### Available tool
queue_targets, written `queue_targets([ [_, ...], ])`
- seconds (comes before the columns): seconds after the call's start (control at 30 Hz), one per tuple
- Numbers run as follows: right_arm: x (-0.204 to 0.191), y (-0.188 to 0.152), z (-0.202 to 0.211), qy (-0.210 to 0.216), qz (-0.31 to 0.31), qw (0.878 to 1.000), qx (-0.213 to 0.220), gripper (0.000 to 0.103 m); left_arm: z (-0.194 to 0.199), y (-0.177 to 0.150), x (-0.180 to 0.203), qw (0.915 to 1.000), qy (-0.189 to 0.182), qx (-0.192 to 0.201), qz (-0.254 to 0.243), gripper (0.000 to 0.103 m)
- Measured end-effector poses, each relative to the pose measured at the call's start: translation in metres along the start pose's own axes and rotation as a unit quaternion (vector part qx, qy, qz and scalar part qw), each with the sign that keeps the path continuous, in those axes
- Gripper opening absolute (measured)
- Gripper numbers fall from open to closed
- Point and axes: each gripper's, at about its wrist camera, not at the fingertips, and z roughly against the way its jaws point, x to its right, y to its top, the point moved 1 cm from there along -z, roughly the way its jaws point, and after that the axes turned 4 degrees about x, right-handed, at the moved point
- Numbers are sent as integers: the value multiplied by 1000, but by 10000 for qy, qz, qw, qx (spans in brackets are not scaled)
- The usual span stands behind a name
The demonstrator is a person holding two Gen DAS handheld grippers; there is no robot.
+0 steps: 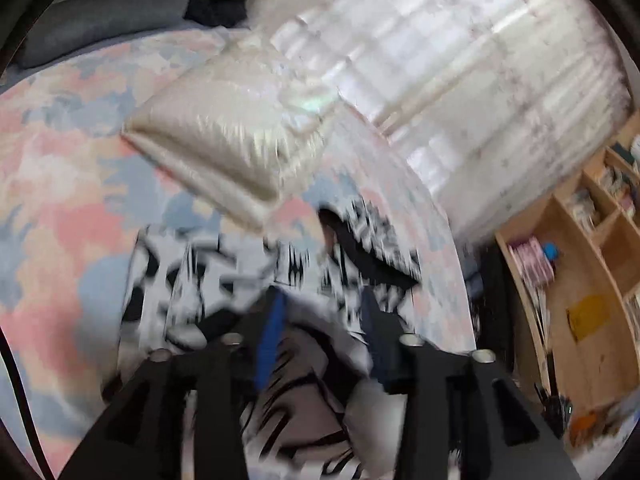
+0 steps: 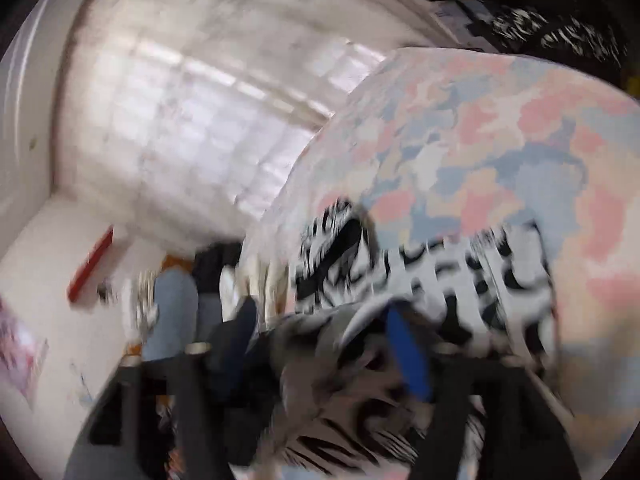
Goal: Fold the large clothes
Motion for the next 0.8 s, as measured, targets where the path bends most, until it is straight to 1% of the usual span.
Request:
queue_targets([
  [0.07, 3, 22, -23, 77, -96, 9997, 203, 73, -14, 16, -2, 9997, 50, 244, 39, 60],
  [0.1, 5, 25, -28, 21, -48, 9997, 255, 74, -23, 25, -1, 9993, 151, 334, -16, 60],
  [0.13, 4, 31, -38, -142, 94, 9994, 293, 74, -31, 30, -2, 9992, 226, 324, -86, 60],
  [0.2, 5, 37, -58, -478, 498, 9974, 226, 74, -54, 39, -3, 9985, 371, 147, -382, 60],
  [0.27, 11, 35, -78, -788, 867, 9931, -29, 74, -76, 39, -4, 9956, 521, -123, -771, 61],
  [0.3, 17, 33, -91, -960, 1057, 9895, -246, 74, -94, 36, -5, 9913, 662, -362, -1081, 61],
  [0.33, 26, 29, -104, -1172, 1201, 9847, -466, 74, -105, 32, -8, 9880, 712, -530, -1264, 61],
  [0.37, 33, 24, -112, -1270, 1263, 9819, -619, 74, -117, 28, -11, 9837, 773, -724, -1453, 61],
  [0.4, 44, 17, -124, -1381, 1315, 9776, -888, 74, -131, 22, -15, 9782, 900, -910, -1635, 61],
  [0.43, 53, 11, -131, -1456, 1331, 9745, -1068, 74, -146, 16, -20, 9714, 1028, -1098, -1838, 61],
  [0.47, 60, 6, -139, -1519, 1360, 9712, -1228, 74, -155, 12, -24, 9667, 1089, -1204, -1978, 61],
  [0.6, 81, -14, -165, -1703, 1599, 9591, -1601, 74, -189, -5, -33, 9492, 1261, -1532, -2441, 61],
  [0.7, 88, -29, -182, -1943, 1874, 9454, -1828, 74, -208, -12, -36, 9403, 1217, -1735, -2663, 61],
  [0.73, 87, -31, -186, -2002, 1982, 9419, -1830, 74, -212, -15, -35, 9370, 1237, -1726, -2775, 61],
  [0.8, 88, -36, -192, -2060, 2172, 9376, -1772, 74, -216, -19, -31, 9334, 1241, -1640, -2941, 60],
])
